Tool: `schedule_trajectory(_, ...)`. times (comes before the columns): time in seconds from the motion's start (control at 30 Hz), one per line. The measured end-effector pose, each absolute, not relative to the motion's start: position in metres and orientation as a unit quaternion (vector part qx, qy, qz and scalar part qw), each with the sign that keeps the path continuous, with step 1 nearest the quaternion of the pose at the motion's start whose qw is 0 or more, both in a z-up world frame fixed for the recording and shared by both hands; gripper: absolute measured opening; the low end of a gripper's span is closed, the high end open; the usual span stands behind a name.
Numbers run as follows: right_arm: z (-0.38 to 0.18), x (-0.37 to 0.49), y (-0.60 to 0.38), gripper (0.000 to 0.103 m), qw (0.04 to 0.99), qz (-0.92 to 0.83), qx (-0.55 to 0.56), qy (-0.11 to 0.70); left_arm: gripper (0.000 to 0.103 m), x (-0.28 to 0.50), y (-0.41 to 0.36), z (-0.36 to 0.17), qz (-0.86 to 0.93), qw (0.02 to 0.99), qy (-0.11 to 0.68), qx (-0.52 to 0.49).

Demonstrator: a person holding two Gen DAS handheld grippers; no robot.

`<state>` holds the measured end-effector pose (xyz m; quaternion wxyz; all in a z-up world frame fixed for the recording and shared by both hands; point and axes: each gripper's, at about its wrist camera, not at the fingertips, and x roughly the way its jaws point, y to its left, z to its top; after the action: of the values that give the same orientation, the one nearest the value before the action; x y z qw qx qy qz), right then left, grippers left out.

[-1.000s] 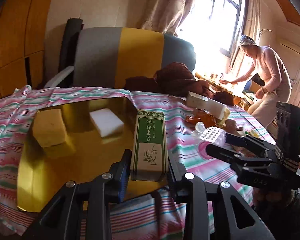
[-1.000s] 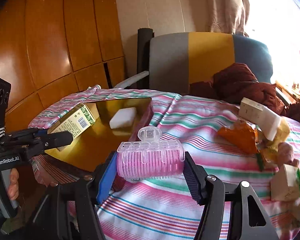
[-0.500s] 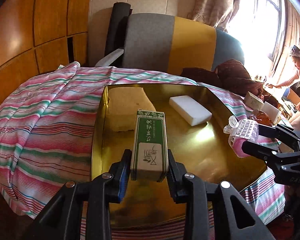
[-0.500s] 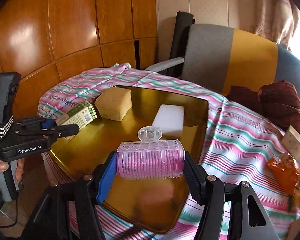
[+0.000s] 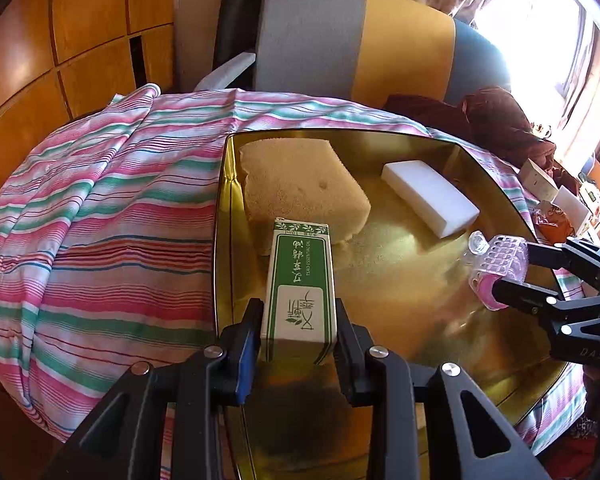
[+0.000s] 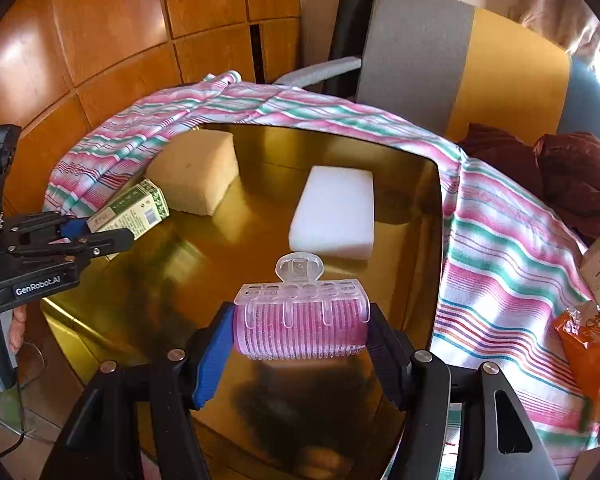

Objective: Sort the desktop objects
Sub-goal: 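Carry the green box and pink curler into the tray and open both tools, then move both tools back toward the remaining items on the cloth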

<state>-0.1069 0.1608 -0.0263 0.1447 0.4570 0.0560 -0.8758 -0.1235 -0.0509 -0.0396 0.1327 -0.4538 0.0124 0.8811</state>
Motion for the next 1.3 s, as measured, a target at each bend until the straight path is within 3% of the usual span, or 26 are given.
schedule_trajectory(0.13, -0.031, -0.113, 0.161, 0.064, 0.138, -0.873, 0.464, 0.056, 0.034, -0.128, -0.050, -0.040, 0.879, 0.133, 0.014, -0.457)
schedule_trajectory(0.27, -0.030, -0.112, 0.163, 0.065, 0.143, -0.878, 0.454, 0.044, 0.042, -0.132, -0.049, -0.041, 0.878, 0.133, 0.016, -0.460)
schedule_trajectory(0.77, 0.005, -0.059, 0.216, 0.070, 0.117, -0.928, 0.350, -0.046, 0.042, -0.109, -0.044, -0.013, 0.904, 0.141, 0.021, -0.403)
schedule_trajectory(1.1, -0.008, 0.015, 0.329, 0.073, -0.022, -0.938, 0.327, -0.111, 0.046, -0.079, 0.049, 0.009, 0.883, 0.262, 0.043, -0.386)
schedule_trajectory(1.3, -0.014, 0.080, 0.403, 0.073, -0.107, -0.937, 0.293, -0.155, 0.047, -0.055, 0.143, 0.012, 0.851, 0.349, 0.092, -0.381)
